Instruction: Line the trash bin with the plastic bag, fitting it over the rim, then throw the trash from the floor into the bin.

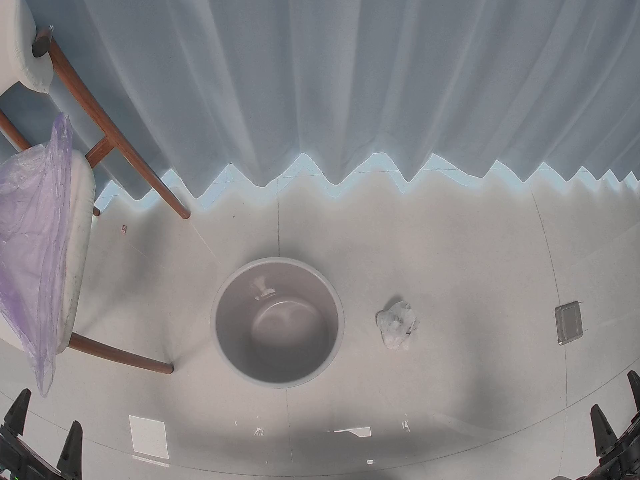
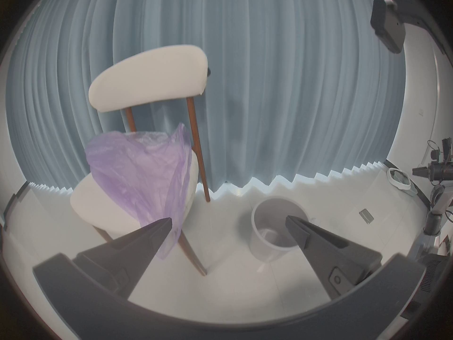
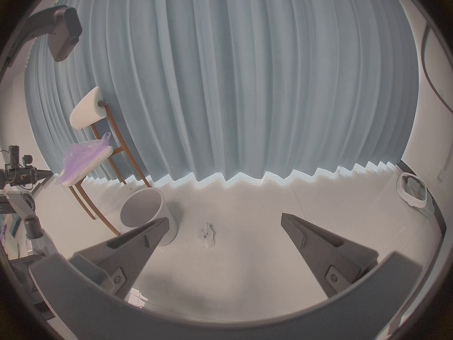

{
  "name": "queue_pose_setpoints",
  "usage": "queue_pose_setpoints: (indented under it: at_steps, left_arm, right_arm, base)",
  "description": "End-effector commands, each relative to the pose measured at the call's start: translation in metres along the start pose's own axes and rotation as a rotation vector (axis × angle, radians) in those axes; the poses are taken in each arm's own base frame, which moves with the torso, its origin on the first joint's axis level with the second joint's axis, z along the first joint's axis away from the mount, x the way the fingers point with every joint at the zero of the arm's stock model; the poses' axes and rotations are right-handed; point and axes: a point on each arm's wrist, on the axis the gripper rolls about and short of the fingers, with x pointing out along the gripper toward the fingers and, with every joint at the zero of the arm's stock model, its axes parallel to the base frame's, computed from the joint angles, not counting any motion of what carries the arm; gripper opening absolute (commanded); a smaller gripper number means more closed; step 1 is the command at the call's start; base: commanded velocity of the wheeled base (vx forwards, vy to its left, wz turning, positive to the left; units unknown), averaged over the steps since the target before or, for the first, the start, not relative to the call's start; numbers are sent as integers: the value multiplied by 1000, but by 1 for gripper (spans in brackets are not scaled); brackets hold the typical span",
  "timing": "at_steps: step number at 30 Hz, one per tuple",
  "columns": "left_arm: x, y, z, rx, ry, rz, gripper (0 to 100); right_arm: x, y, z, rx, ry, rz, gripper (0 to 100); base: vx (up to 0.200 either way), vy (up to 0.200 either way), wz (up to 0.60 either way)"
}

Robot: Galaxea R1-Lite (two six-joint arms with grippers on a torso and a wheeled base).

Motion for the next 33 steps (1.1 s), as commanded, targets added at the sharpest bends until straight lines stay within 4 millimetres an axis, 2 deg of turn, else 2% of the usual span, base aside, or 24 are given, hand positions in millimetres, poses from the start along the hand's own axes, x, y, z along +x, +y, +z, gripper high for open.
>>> queue_pose_setpoints:
  at_steps: [1, 16, 22, 25, 28, 33]
  left_arm:
    - [0, 0, -1, 5, -44, -1, 100]
    - [-2, 0, 8, 17, -99, 15, 100]
    - [-10, -3, 27, 75, -123, -131, 100]
    - [-15, -4, 48, 62, -80, -232, 100]
    - [-12, -3, 65, 51, -55, -277, 100]
    - [0, -2, 83, 48, -11, -291, 100]
  right_arm:
    - [0, 0, -5, -1, 1, 1, 100]
    - [0, 0, -5, 1, -1, 1, 100]
    - [0, 0, -5, 1, -1, 1, 100]
    - [0, 0, -5, 1, -1, 1, 100]
    - [0, 0, -5, 1, 1, 1, 100]
    - [0, 0, -5, 1, -1, 1, 100]
  base:
    - [0, 0, 0]
    - [0, 0, 0]
    - [0, 0, 0]
    - [0, 0, 0]
    - [0, 0, 0]
    - [0, 0, 0]
